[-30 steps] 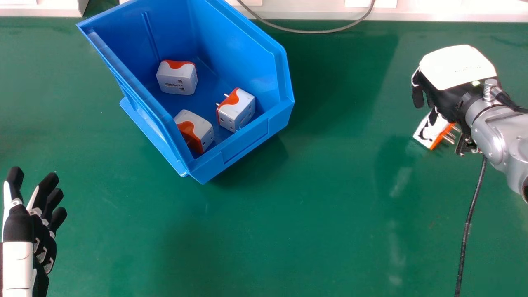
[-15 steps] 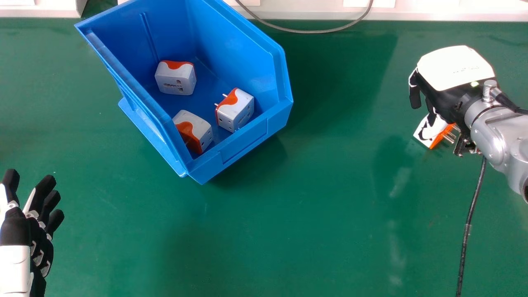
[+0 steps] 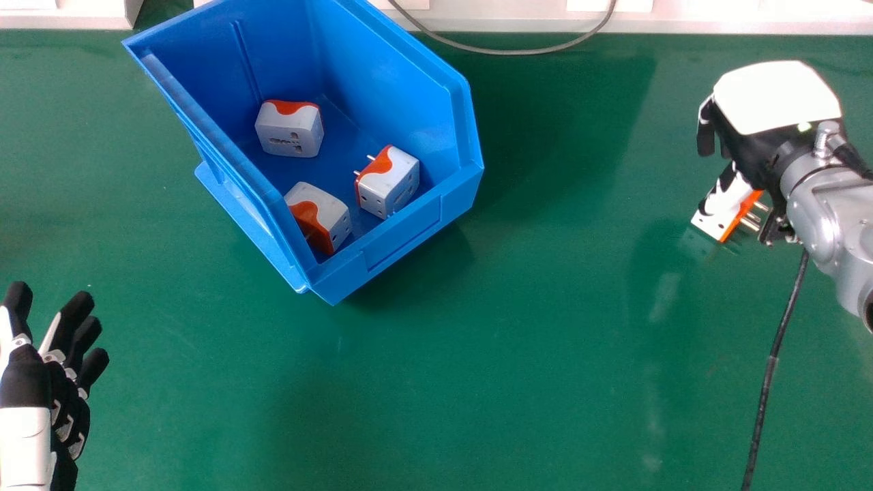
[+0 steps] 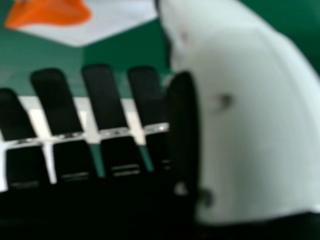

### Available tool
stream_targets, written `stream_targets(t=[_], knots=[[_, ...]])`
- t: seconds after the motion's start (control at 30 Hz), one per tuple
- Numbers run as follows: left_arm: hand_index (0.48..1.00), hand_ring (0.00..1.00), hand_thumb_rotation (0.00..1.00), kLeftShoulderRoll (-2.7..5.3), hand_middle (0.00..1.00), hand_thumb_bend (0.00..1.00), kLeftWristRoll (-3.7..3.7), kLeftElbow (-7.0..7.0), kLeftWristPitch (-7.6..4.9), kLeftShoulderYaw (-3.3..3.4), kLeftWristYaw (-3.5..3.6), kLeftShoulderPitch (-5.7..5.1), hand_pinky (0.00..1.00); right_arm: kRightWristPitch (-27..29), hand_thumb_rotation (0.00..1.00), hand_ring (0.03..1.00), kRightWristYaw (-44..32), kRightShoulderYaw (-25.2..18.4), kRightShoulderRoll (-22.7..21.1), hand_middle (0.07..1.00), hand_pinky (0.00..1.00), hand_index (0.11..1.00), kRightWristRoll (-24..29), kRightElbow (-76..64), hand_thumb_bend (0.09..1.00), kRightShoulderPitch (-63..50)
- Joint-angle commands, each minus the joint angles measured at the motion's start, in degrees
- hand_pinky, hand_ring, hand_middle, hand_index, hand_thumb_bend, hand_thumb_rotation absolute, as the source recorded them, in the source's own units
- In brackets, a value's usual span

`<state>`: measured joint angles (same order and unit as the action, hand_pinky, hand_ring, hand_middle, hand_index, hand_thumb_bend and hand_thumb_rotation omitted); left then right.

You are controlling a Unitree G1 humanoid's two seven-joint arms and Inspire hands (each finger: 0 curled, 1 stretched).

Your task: Pick all objects and put in blue box

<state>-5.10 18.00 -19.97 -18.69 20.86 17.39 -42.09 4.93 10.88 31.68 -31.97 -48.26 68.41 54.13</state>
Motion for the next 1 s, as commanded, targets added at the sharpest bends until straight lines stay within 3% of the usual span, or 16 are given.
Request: stream_targets(t=[0.0, 0.13, 0.3, 0.63, 0.87, 0.97], knots=[[1.0, 0.97, 1.0, -0.13, 0.96, 0.9, -0.22, -1.05, -0.63, 0.16, -0.16, -0.07, 0.96, -1.69, 0.63, 0.824, 1.11, -1.91, -1.56, 0.9, 0.66, 0.91, 1.74, -1.88, 0.667, 0.27], [1.0, 0.97, 1.0, -0.25, 0.96, 0.9, -0.38, -1.06, -0.25, 0.16, -0.33, 0.27, 0.96, -4.51, 0.66, 0.855, 1.59, -2.99, -2.09, 0.926, 0.7, 0.929, 2.05, -3.76, 0.697, -0.52], [1.0, 0.97, 1.0, -0.67, 0.97, 0.9, -0.5, -0.03, -0.18, 0.35, -0.2, 1.2, 0.97, -7.55, 0.79, 0.897, 2.18, -4.45, -2.28, 0.957, 0.76, 0.967, 2.37, -5.88, 0.766, -1.63], [1.0, 0.97, 1.0, -1.15, 0.97, 0.89, -0.14, 0.55, 0.17, 0.8, 0.03, 2.06, 0.97, -11.47, 0.8, 0.918, -1.03, -5.63, -1.16, 0.975, 0.8, 0.985, 4.91, -7.31, 0.786, -3.48], [1.0, 0.97, 1.0, -1.19, 0.97, 0.9, 0.07, 0.57, 0.04, 1.17, 0.24, 1.84, 0.97, -12.75, 0.78, 0.926, -2.13, -5.54, -0.22, 0.981, 0.82, 0.994, 6.22, -6.23, 0.77, -4.41], [1.0, 0.98, 1.0, -1.18, 0.97, 0.9, 0.21, -0.05, 0.26, 1.26, 0.22, 1.5, 0.97, -13.18, 0.78, 0.927, -2.71, -5.0, -0.05, 0.982, 0.82, 0.995, 5.85, -5.85, 0.769, -4.89]])
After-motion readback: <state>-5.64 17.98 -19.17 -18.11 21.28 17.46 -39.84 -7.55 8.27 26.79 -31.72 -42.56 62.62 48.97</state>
